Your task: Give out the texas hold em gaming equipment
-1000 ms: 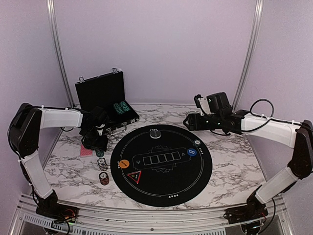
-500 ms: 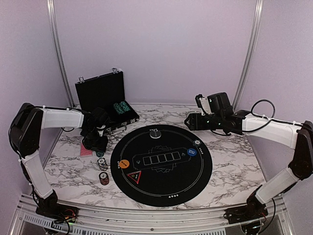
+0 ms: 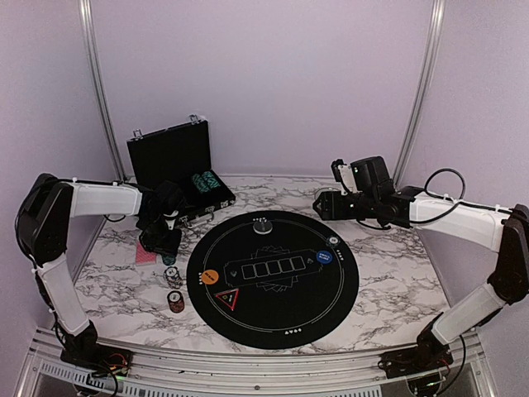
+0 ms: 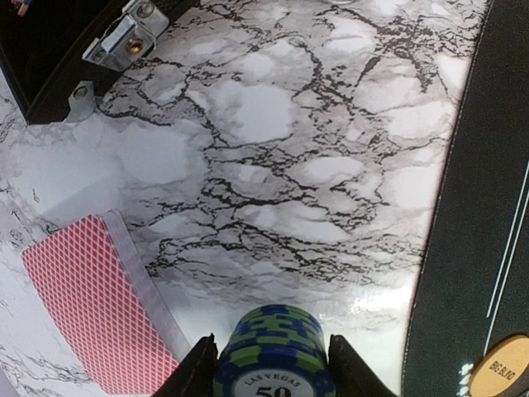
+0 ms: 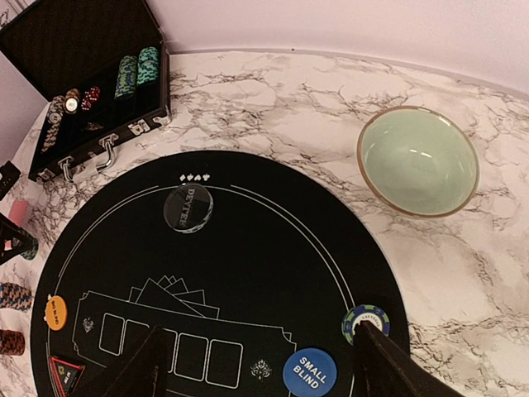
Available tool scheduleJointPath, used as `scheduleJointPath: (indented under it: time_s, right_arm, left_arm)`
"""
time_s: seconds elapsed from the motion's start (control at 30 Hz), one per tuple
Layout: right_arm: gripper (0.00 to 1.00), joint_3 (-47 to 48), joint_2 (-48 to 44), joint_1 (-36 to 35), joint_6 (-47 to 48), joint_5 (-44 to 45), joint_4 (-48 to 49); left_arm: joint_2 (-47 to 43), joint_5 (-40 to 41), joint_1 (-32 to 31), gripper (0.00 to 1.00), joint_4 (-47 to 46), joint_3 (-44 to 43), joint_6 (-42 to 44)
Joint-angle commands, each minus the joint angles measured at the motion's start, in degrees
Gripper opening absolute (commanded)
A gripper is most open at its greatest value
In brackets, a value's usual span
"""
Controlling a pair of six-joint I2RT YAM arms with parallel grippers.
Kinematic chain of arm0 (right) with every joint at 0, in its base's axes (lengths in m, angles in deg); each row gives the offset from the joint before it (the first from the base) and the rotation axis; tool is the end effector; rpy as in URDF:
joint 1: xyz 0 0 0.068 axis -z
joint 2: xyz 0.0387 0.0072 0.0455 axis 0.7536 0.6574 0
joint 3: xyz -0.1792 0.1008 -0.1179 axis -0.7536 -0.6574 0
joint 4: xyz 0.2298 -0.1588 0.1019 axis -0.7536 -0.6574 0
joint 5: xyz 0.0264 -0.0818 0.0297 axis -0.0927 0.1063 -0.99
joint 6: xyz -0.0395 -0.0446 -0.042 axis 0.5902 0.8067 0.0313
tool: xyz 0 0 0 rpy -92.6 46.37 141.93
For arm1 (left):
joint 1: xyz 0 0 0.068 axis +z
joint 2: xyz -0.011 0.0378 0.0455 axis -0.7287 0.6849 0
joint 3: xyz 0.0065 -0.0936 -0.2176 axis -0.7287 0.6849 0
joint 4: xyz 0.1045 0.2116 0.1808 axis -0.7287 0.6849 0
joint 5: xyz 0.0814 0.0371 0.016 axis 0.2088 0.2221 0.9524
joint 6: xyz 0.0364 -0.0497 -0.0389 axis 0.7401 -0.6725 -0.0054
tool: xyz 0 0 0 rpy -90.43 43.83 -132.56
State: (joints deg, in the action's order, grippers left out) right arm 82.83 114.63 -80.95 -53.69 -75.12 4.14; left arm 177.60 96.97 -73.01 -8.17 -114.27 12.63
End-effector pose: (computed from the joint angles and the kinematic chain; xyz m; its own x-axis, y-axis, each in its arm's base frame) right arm 0.3288 0.2034 0.2041 -0.6274 -0.0285 -0.7782 -0.3280 0.9160 0.2309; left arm 0.3417 -0.1591 0.0850 -0.9342 0.1599 -0.3189 0.1527 0.9871 0.0477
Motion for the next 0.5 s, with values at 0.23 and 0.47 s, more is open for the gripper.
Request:
scheduleJointPath:
  time_s: [0.23, 0.47]
  right_arm:
    - [0.74, 0.0, -1.5, -0.6, -0.5, 0.9, 0.3]
    - [0.74, 0.3, -1.2, -0.6, -0.5, 0.8, 0.1]
  left_arm:
    - [0.7, 0.6, -0.3, 0.43, 2.2, -2.0, 1.0]
    - [1.1, 1.1, -0.4, 0.53, 2.3, -1.3, 0.9]
